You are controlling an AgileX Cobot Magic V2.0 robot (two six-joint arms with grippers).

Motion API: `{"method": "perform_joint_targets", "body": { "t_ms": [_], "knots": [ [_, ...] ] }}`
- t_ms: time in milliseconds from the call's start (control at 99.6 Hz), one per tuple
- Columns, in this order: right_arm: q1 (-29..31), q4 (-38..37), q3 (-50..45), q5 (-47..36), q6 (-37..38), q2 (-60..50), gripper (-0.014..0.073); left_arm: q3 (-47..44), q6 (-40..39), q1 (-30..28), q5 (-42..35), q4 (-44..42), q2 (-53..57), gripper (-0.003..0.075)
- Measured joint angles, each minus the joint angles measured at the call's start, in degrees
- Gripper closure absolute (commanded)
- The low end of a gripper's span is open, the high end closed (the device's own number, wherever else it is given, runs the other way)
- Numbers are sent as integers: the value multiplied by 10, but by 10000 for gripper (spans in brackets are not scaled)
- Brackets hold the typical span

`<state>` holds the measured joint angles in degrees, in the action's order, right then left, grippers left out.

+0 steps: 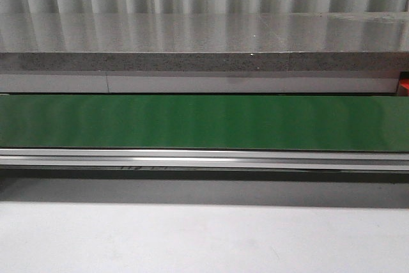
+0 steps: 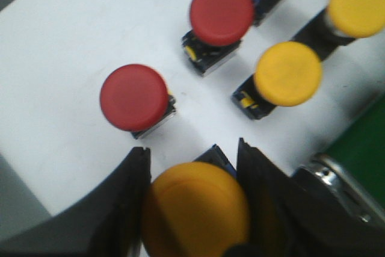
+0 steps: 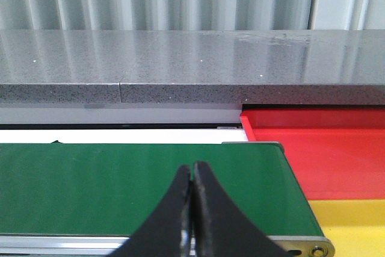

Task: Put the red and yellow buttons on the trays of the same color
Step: 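Grasp the yellow button with the left gripper and lift it, then lower the yellow button onto the green belt and open the left gripper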

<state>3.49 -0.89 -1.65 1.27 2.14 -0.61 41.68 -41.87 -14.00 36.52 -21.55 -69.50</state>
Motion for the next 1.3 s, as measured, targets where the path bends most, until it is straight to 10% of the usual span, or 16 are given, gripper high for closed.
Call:
{"method": "perform_joint_targets", "body": {
  "t_ms": [452,974,1305],
  "knots": [
    [0,0,0,0,0,0,718,209,132,153,84,19,-76,739],
    [0,0,0,0,0,0,718,304,192,181,128,50,-261,710],
    [0,0,0,0,0,0,718,309,227,181,140,88,-266,1]
  ]
}}
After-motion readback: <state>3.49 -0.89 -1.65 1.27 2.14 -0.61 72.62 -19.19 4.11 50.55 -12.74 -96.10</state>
